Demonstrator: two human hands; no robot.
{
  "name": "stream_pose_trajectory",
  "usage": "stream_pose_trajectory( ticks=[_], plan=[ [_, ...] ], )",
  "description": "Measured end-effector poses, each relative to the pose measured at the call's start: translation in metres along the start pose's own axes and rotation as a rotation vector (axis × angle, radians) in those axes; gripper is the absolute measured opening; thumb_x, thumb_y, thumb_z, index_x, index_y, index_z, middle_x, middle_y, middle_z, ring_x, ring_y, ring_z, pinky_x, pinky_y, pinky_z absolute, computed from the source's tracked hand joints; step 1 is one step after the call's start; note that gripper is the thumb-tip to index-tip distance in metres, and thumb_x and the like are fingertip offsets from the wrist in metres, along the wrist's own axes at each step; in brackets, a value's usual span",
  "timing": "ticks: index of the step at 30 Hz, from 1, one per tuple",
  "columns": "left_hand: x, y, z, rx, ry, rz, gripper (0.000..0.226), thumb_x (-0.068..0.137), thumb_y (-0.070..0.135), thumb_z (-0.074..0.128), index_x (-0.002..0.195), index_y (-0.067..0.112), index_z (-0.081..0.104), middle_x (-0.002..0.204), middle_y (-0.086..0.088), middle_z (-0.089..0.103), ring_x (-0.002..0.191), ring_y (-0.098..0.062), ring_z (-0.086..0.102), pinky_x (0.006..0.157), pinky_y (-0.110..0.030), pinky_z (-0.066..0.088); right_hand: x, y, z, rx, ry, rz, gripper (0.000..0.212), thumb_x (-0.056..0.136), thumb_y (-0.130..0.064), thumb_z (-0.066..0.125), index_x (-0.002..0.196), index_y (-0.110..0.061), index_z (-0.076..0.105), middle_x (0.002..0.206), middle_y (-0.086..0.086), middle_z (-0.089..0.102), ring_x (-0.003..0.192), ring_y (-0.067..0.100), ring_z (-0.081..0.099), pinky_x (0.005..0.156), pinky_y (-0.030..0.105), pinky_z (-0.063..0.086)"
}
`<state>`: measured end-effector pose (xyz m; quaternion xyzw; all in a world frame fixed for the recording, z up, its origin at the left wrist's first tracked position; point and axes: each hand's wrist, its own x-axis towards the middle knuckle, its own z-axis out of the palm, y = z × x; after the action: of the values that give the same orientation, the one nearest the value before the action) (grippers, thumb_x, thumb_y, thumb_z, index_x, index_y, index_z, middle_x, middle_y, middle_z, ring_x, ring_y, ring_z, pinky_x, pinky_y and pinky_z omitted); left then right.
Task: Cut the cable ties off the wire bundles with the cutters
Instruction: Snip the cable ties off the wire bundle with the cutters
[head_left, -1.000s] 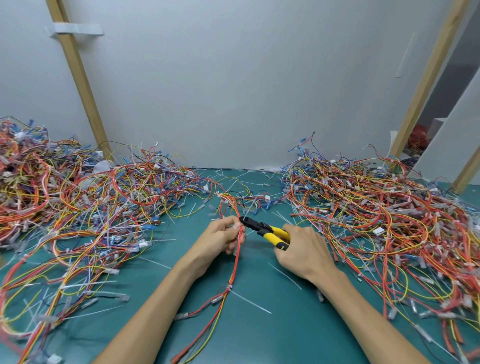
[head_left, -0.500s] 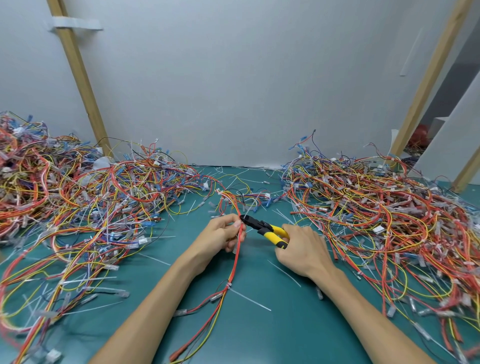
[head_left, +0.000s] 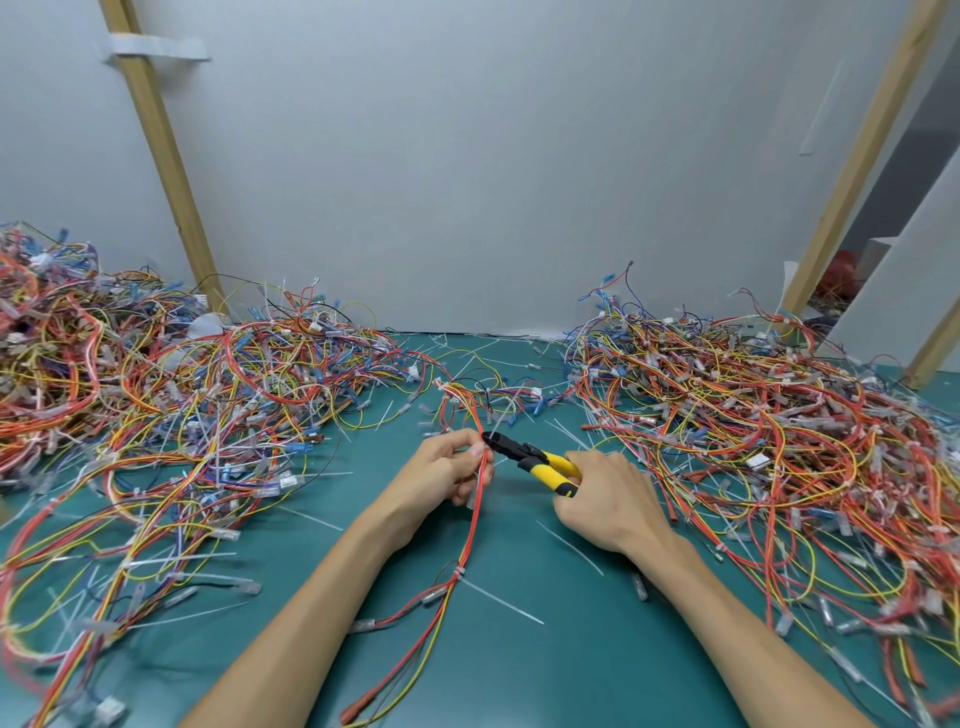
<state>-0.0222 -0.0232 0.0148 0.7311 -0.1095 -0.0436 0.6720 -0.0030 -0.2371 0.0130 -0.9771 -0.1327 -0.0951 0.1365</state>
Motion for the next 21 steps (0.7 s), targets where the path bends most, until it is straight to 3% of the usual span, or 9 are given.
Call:
stream_pose_trajectory(
  ticks=[7,21],
  plan=[
    [0.0012,-0.0026,-0.0008,-0.005,-0.008,0.001,0.022,0.104,0.011,0.041,0.083,0.011,0.048,0.064,0.004,0.057,0.048,-0.008,0.036,0.047,-0.017,0.032,0.0010,0.0003,-0.0013,-0.001,-0.023,-0.002,0.020,0.066,-0.034,0.052,0.073,-0.016,0.050,0.063,0.002,0.054,0.063,0.027,0.051,0.050,0.029,0.026],
    [0.0009,-0.0033,-0.0011,-0.014,-0.015,0.006,0.023,0.104,0.011,0.041,0.082,0.012,0.049,0.065,0.003,0.057,0.048,-0.008,0.035,0.046,-0.017,0.032,0.0008,-0.0003,-0.0051,0.019,-0.043,0.005,0.017,0.070,-0.030,0.057,0.068,-0.016,0.047,0.063,0.003,0.052,0.060,0.024,0.046,0.049,0.030,0.026]
  ],
)
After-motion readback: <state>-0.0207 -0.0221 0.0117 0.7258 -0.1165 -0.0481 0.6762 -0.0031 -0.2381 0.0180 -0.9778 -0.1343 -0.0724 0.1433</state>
